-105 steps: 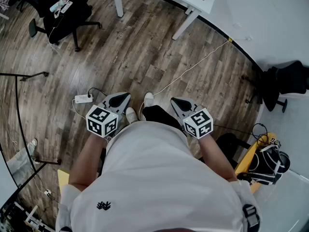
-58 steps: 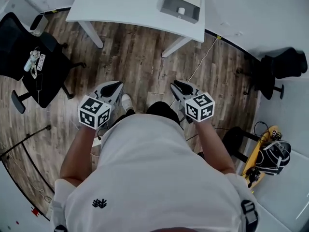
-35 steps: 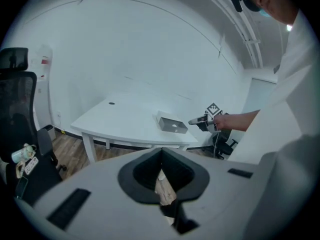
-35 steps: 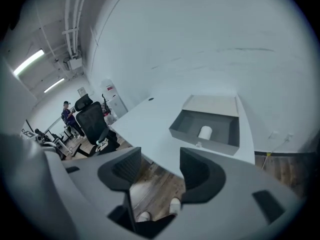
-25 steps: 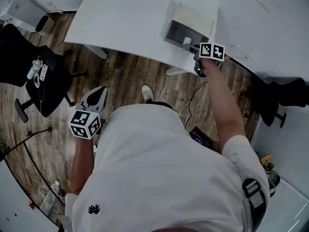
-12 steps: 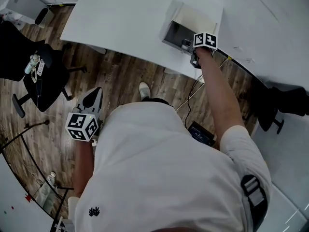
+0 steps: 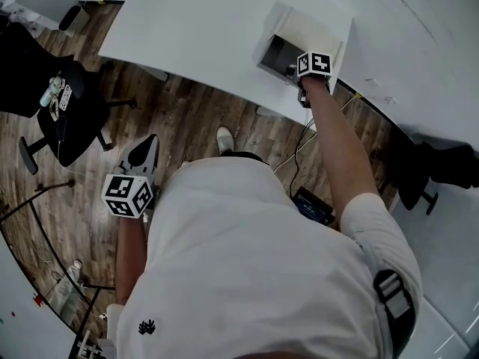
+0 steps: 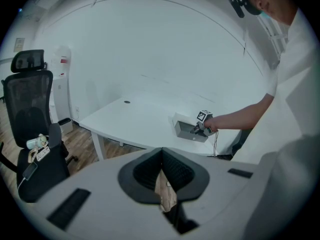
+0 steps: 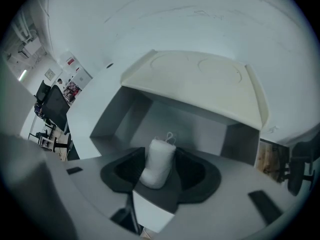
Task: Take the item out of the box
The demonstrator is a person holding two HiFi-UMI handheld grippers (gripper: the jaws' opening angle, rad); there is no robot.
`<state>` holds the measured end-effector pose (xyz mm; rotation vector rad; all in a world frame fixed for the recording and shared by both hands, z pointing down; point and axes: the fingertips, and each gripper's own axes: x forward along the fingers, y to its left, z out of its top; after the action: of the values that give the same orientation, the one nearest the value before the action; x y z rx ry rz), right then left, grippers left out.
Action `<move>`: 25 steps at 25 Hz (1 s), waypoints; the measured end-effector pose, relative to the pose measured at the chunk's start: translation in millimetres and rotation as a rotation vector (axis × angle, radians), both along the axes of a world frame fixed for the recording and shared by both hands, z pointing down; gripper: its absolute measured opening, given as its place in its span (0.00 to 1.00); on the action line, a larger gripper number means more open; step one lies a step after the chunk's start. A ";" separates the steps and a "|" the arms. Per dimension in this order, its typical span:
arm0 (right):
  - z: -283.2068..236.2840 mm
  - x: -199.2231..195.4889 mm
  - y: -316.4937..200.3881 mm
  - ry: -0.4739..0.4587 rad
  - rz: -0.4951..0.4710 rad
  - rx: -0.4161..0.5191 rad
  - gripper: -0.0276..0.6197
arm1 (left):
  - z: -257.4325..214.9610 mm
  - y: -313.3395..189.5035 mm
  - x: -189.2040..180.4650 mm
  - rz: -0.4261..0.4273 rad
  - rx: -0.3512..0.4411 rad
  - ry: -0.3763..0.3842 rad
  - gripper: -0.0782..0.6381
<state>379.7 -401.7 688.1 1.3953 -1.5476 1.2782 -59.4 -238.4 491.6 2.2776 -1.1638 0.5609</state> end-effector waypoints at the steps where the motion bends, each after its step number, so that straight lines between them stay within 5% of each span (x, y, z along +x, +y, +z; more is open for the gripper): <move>1: -1.0 1.0 -0.6 0.012 -0.002 0.009 0.34 | -0.1 0.5 -1.4 0.001 0.001 -0.001 0.12; 16: -74.7 8.2 10.8 0.119 0.045 0.356 0.31 | -3.5 19.8 -20.4 0.080 0.027 0.007 0.12; 25: -144.7 -31.8 48.7 0.163 -0.023 0.548 0.31 | -14.8 27.5 -26.5 0.140 0.076 0.016 0.12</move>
<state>347.8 -353.0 543.5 1.7542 -1.8713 0.7222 -86.0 -210.9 476.7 2.4374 -1.0402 0.5580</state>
